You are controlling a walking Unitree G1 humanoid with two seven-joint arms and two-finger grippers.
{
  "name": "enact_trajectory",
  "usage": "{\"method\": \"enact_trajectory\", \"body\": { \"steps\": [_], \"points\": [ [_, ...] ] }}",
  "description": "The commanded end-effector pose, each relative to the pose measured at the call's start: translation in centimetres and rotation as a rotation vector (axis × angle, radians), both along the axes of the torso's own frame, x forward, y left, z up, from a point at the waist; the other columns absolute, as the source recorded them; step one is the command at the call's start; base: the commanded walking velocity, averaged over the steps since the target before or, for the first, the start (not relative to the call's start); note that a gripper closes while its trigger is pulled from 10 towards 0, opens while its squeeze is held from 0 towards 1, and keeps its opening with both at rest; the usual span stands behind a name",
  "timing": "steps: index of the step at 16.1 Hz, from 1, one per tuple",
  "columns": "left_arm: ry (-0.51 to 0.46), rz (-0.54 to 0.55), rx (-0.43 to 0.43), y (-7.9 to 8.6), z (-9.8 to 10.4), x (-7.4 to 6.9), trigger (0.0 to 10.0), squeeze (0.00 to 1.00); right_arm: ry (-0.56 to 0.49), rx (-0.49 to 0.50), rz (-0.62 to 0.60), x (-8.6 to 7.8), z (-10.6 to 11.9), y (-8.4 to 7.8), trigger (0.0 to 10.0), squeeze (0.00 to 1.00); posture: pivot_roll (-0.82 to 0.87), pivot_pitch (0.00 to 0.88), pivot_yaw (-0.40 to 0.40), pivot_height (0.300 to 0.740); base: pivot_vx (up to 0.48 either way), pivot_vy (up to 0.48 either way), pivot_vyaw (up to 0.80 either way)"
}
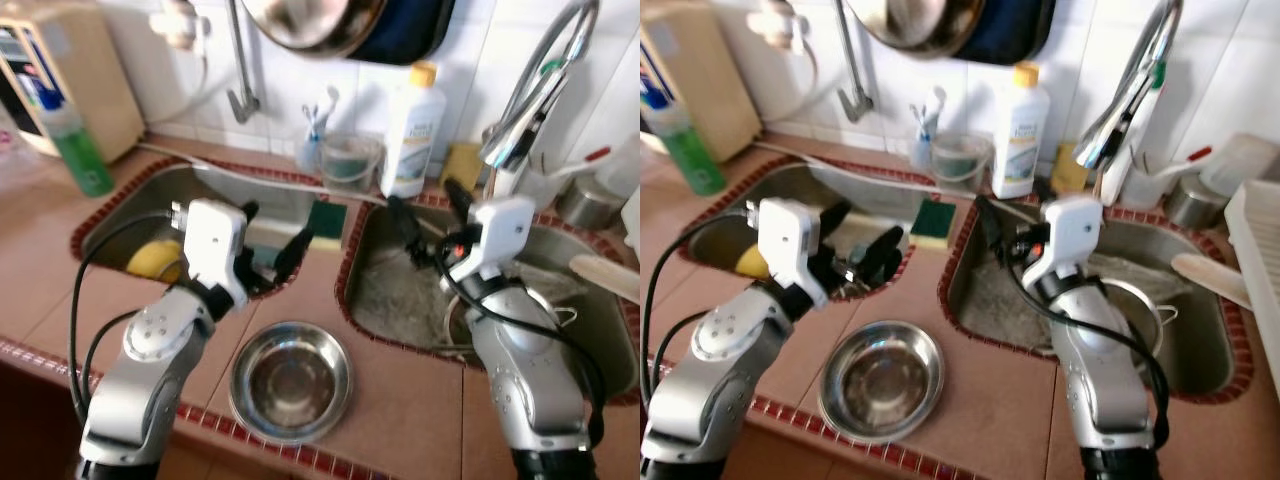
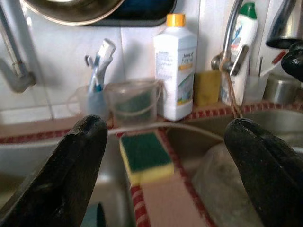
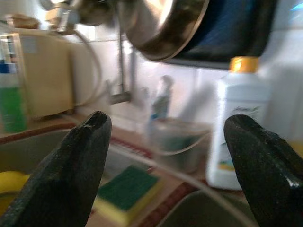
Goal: Kitchen organization
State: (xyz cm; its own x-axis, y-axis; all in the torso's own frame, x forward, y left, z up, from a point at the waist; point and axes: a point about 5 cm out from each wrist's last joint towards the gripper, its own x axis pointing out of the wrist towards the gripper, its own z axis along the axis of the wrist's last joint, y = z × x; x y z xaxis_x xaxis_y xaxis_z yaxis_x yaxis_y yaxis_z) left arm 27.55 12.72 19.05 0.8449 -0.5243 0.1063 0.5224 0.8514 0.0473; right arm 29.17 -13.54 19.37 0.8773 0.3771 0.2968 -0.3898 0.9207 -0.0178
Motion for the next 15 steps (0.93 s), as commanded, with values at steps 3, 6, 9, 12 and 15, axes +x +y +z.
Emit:
{"method": "enact_trajectory", "body": {
  "steps": [3, 6, 9, 12, 15],
  "points": [
    [0.021, -0.058, 0.065, 0.1, -0.3, -1.0, 10.0, 0.0, 0.081, 0.01, 0.108, -1.5, -1.0, 0.3, 10.0, 0.0, -0.08, 0.063, 0.031, 0.74, 0.0, 0.0, 0.0],
    [0.059, -0.178, 0.095, -0.4, -0.6, -2.6, 10.0, 0.0, 0.215, 0.004, 0.184, -2.9, -2.7, -0.4, 10.0, 0.0, -0.08, 0.083, 0.031, 0.74, 0.0, 0.0, 0.0],
    [0.117, -0.334, 0.114, -0.8, -1.0, -4.7, 10.0, 0.0, 0.283, -0.041, 0.261, -4.0, -3.5, -0.6, 10.0, 0.0, -0.08, 0.105, 0.025, 0.74, 0.0, 0.0, 0.0],
    [0.151, -0.415, 0.147, -0.6, -1.3, -5.9, 10.0, 0.0, 0.397, -0.092, 0.407, -5.8, -4.6, -0.8, 10.0, 0.0, -0.07, 0.12, 0.016, 0.74, 0.0, 0.0, 0.0],
    [0.162, -0.428, 0.162, -0.3, -1.3, -6.2, 10.0, 0.0, 0.45, -0.131, 0.491, -6.8, -4.9, -0.9, 10.0, 0.0, -0.07, 0.121, 0.014, 0.74, 0.0, 0.0, 0.0]
  ]
}}
